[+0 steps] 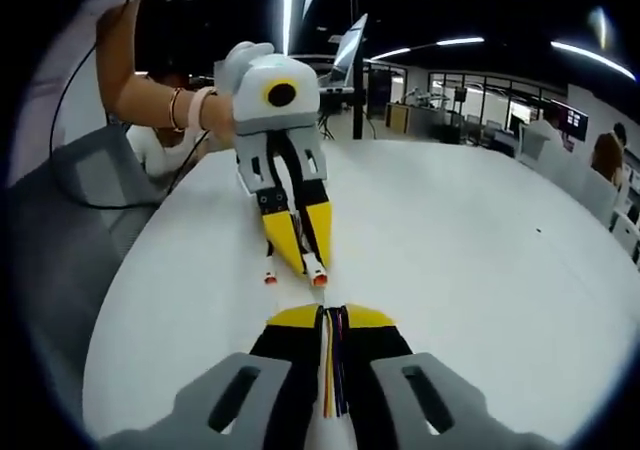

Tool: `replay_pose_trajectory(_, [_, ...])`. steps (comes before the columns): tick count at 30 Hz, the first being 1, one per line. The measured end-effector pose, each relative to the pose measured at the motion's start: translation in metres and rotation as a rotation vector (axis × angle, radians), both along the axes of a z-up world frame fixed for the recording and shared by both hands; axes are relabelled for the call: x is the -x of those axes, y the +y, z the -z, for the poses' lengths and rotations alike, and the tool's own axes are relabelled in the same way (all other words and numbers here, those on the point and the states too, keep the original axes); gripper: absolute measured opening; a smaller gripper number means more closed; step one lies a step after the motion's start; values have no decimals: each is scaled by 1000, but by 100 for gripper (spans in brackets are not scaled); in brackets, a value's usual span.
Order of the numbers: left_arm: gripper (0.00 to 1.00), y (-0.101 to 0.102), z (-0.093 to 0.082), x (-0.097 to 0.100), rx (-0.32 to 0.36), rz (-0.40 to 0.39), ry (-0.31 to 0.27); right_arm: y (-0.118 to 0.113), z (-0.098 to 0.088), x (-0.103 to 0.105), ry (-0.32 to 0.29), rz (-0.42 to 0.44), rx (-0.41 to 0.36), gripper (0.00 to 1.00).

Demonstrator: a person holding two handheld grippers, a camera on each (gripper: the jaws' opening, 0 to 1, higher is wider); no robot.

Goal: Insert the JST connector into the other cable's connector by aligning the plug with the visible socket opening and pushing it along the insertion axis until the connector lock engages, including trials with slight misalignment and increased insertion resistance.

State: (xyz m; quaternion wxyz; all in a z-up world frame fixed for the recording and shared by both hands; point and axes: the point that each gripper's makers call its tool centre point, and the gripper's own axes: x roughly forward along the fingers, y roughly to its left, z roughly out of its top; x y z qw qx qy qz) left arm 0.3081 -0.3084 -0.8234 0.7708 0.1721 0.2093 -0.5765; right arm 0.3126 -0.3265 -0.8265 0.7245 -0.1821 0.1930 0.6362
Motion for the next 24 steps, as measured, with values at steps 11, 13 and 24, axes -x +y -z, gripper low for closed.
replay_pose_trajectory(11, [0, -4, -8, 0, 33, 2, 22, 2, -4, 1, -12, -36, 14, 4])
replay_pose_trajectory(13, [0, -4, -7, 0, 25, 5, 20, 2, -4, 2, -12, -40, 15, 4])
replay_pose_trajectory(24, [0, -8, -10, 13, 25, 73, 19, 3, -6, 14, -28, -126, 40, 4])
